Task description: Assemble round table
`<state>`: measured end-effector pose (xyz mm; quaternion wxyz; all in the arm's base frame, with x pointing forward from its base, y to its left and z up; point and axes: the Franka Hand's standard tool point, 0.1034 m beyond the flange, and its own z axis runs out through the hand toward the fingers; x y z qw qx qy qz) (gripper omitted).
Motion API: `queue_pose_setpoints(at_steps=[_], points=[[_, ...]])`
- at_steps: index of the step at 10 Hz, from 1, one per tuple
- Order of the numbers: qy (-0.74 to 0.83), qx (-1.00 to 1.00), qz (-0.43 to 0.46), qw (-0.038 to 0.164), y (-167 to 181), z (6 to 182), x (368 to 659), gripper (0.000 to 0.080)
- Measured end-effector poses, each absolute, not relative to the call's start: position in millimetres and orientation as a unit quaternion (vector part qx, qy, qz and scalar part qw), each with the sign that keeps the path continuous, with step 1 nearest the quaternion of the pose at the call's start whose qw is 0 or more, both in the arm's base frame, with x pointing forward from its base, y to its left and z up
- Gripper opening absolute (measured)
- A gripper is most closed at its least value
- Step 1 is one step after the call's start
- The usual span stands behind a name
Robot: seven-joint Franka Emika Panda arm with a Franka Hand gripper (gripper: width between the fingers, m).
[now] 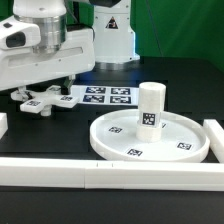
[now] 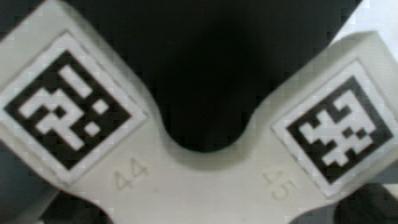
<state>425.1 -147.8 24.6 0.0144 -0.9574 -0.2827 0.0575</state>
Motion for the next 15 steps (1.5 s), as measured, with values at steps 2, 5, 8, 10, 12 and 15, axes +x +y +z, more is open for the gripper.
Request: queue_pose_setpoints(at_steps=[2,5,8,10,12,15], points=[[-0.283,-0.957,0.057,0.014,-148,24.5,426,0.0445],[-0.283,-0.957,0.057,0.014,-147,24.8,426,0.0446],[-0.287,-0.956,0.055,0.014,-142,31.9,431,0.0446],[-0.28,-0.959,0.047,0.011,-134,41.6,436,0.0446],[-0.247,-0.968,0.044,0.014,-118,66.8,443,0.0446],[-0.197,-0.979,0.051,0.021,-77,105.0,455,0.0447]])
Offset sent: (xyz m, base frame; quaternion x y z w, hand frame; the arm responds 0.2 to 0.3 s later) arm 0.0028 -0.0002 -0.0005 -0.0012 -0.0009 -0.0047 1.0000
